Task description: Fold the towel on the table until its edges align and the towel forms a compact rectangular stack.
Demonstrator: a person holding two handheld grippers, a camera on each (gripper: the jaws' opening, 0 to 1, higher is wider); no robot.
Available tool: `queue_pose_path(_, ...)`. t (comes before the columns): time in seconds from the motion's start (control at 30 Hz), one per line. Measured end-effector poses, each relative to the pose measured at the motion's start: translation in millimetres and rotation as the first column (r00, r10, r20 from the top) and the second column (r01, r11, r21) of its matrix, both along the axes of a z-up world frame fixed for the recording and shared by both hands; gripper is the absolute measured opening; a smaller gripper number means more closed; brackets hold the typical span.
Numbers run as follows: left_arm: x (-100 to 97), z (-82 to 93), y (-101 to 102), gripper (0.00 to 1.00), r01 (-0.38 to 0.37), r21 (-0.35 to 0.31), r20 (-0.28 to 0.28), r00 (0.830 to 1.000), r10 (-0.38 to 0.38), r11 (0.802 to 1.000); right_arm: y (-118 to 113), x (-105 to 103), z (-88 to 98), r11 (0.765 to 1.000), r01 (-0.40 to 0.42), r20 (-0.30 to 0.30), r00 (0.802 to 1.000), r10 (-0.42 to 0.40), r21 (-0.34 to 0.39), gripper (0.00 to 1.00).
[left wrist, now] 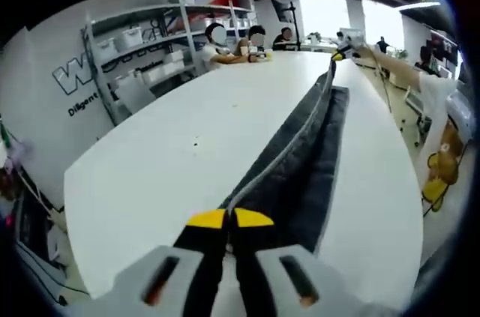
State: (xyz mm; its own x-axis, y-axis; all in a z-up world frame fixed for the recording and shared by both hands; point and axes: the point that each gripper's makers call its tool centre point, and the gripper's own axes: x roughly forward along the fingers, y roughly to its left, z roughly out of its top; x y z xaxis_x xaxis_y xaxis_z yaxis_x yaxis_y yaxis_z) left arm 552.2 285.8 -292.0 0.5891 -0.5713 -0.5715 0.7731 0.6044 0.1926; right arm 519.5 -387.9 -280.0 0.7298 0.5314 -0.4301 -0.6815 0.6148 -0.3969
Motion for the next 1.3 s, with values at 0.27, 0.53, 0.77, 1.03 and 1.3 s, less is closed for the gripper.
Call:
queue_pose_path(0.27, -17.9, -20.8, 1.3, 0.04, 0.016, 0.017, -0.052, 0.999, -0.015, 1.0, 0.4, -15.6, -21.4, 0.999, -0.028, -0.073, 0.997, 0.027, -0.019, 0.03)
queue_pose_path(0.53, -35.2, -41.7, 0.7, 0.04, 0.029, 0.038, -0.098, 0.995, -0.025, 0.999, -0.1, -33.8, -37.4, 0.998, -0.042, -0.125, 0.991, 0.037, -0.036, 0.03)
queue_pose_path(0.77, -50.2, -58.9, 0.8, 0.04, 0.053, 0.069, -0.13, 0.991, -0.044, 0.996, -2.0, -49.5, -55.7, 0.997, -0.048, -0.169, 0.985, 0.037, -0.061, 0.03)
queue_pose_path(1.03, -61.7, -69.6, 4.2, 0.05, 0.058, 0.045, -0.148, 0.988, -0.051, 0.997, -3.1, -62.1, -74.6, 0.995, -0.062, -0.216, 0.975, 0.044, -0.075, 0.03)
queue_pose_path(1.3, -74.1, -78.9, 3.5, 0.06, 0.068, 0.057, -0.157, 0.986, -0.058, 0.996, -2.4, -71.1, -89.5, 0.994, -0.076, -0.256, 0.965, 0.053, -0.084, 0.03)
